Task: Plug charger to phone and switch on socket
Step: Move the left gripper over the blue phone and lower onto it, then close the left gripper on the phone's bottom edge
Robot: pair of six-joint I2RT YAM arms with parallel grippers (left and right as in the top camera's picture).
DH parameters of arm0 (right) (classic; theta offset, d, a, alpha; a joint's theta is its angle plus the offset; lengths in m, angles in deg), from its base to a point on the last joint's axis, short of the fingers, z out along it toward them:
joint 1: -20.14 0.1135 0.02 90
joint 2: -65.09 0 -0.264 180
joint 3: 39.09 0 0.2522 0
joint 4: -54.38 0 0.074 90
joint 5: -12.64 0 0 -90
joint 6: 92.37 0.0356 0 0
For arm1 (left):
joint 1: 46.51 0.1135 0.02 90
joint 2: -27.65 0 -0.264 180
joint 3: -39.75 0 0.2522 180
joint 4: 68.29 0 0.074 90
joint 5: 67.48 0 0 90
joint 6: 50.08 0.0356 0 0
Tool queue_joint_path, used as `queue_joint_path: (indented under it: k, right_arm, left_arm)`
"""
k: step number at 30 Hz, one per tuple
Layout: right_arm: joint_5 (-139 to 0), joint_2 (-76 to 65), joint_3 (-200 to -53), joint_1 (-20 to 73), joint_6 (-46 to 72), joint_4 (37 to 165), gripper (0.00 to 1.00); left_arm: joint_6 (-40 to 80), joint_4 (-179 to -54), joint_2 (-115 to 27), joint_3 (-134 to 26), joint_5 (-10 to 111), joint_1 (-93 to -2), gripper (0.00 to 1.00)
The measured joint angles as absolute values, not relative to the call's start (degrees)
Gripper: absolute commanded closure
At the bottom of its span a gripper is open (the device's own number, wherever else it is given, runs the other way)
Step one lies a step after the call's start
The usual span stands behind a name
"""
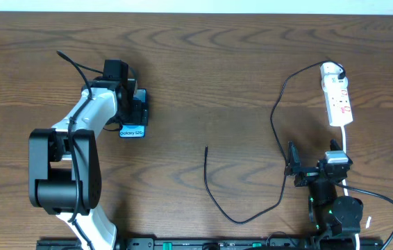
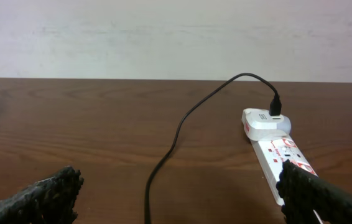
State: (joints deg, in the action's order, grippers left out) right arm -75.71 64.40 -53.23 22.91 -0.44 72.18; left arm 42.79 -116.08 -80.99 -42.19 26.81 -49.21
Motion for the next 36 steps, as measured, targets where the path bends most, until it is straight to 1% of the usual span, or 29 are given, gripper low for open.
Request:
queue_joint_path:
  k: [5, 18, 36]
  right_arm:
    - [-75.69, 64.40, -53.23, 22.91, -0.46, 72.20, 0.01]
    - [-75.69, 64.40, -53.23, 22.91, -0.46, 72.18, 0.01]
    - [-75.69, 64.40, -53.23, 22.91, -0.46, 72.18, 0.01]
  left_arm:
    - [42.82, -116.10, -80.99, -42.19, 28.61, -49.21, 0.11]
    - [43.41, -115.88, -83.11, -42.87, 28.54, -49.23, 0.11]
    - [42.84, -113.91, -83.48, -43.15, 24.04, -51.57, 0.11]
